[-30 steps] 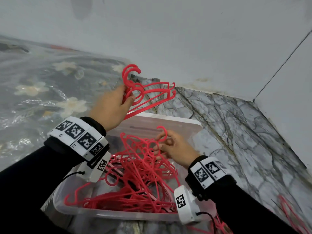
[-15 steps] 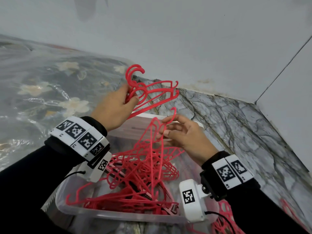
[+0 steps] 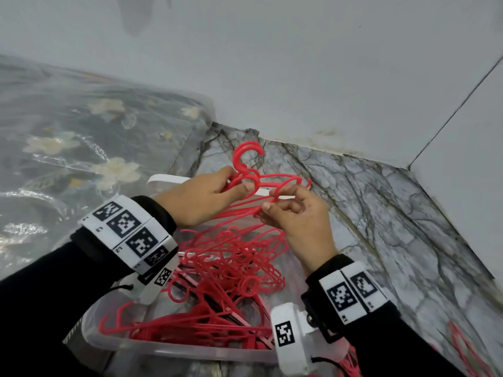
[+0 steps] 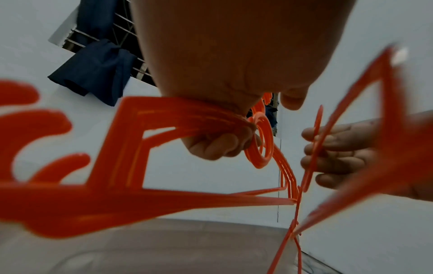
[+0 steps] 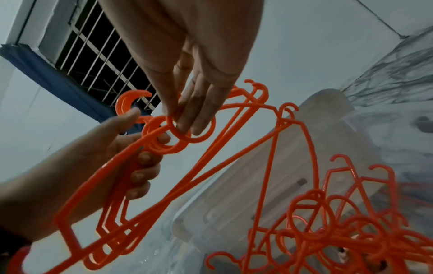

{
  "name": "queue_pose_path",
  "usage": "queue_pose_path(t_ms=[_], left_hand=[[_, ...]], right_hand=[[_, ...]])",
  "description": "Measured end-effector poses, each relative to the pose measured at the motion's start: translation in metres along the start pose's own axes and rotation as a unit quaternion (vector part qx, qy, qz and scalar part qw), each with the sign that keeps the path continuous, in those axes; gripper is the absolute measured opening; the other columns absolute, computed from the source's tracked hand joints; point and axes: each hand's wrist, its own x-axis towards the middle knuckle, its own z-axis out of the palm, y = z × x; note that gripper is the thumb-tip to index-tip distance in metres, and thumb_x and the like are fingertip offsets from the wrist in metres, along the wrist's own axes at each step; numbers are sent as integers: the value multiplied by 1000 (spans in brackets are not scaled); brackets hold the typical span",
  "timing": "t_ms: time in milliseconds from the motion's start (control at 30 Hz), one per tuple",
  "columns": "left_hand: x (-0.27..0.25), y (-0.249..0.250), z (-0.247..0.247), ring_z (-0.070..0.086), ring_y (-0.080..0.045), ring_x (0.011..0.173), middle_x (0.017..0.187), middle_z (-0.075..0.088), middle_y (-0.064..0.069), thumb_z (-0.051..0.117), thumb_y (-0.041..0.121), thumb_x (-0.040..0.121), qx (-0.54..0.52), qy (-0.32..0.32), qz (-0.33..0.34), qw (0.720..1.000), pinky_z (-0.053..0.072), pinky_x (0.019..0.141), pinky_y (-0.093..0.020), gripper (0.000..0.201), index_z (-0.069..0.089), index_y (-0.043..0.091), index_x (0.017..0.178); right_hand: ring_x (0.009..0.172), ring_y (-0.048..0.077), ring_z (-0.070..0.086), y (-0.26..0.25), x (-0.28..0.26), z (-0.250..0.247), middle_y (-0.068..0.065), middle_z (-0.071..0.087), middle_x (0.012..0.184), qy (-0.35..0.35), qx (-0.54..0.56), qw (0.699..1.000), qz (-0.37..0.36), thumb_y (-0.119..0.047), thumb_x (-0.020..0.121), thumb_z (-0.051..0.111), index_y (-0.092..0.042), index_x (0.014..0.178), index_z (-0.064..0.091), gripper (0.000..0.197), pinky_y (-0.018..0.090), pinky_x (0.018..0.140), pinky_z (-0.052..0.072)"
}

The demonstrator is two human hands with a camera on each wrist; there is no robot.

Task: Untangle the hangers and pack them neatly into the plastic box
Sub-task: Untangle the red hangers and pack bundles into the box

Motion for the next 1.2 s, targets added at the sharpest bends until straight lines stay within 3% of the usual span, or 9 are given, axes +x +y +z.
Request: queue_pose_path(t_ms=[133,200,300,400,500,633,800,1000,1200], left_hand=[[-4,-3,4,60,-14,81,87,63,1,28,76,76,23,-23,22,999,48,79,-40,67,46,25,114],[-6,-3,7,55,-11,69,76,58,3,29,73,78,51,-22,33,998,44,67,-34,55,46,26,100],[-9,-7,9,51,-13,65,74,53,6,35,54,93,131,-5,44,990,38,60,-31,40,44,17,106],[-12,-5,6,39,-3,51,60,35,12,31,49,96,249,70,60,964,18,46,-20,30,44,23,104],[-14,-1,3,59,-15,66,61,45,7,23,55,87,301,92,47,948,18,46,-25,37,42,26,97],[-10,-6,6,66,-24,81,87,68,0,22,62,89,377,108,48,918,26,53,-31,49,48,26,108],[-9,-8,0,65,-32,71,79,67,-4,20,53,92,379,132,35,915,31,51,-30,46,46,18,104],[-7,-6,-12,62,-37,65,73,65,-13,23,46,94,320,186,32,928,29,51,-32,39,46,15,101],[-7,-7,-18,61,-37,63,70,63,-15,22,52,93,338,188,25,922,28,51,-32,46,49,14,94]], right_hand=[[66,28,67,5,6,7,15,63,66,34,-31,999,-7,10,80,66,-11,84,57,24,44,76,56],[67,24,69,5,6,11,10,65,65,26,-53,998,-25,7,82,65,-14,86,58,22,41,77,57],[73,18,72,3,2,19,8,69,74,-21,-46,998,-35,7,89,54,-16,91,60,24,28,77,58],[91,16,70,2,0,20,10,69,94,-73,-89,993,-37,9,92,47,-19,106,56,33,26,88,54],[107,12,63,1,0,15,2,66,108,-141,-150,978,-41,11,92,45,-14,129,48,45,30,97,48],[97,1,66,-2,5,2,-6,64,111,-215,-139,966,-22,14,92,41,-16,131,47,49,17,84,50],[65,10,64,0,25,-28,8,71,86,-69,-234,970,17,8,89,47,-16,85,64,30,24,63,52],[72,8,55,29,32,-47,-2,62,86,-72,-469,880,42,-9,85,59,-11,103,62,18,15,64,41],[72,9,54,34,38,-52,-7,58,80,-28,-467,880,77,-32,82,67,-23,99,51,25,18,54,35]])
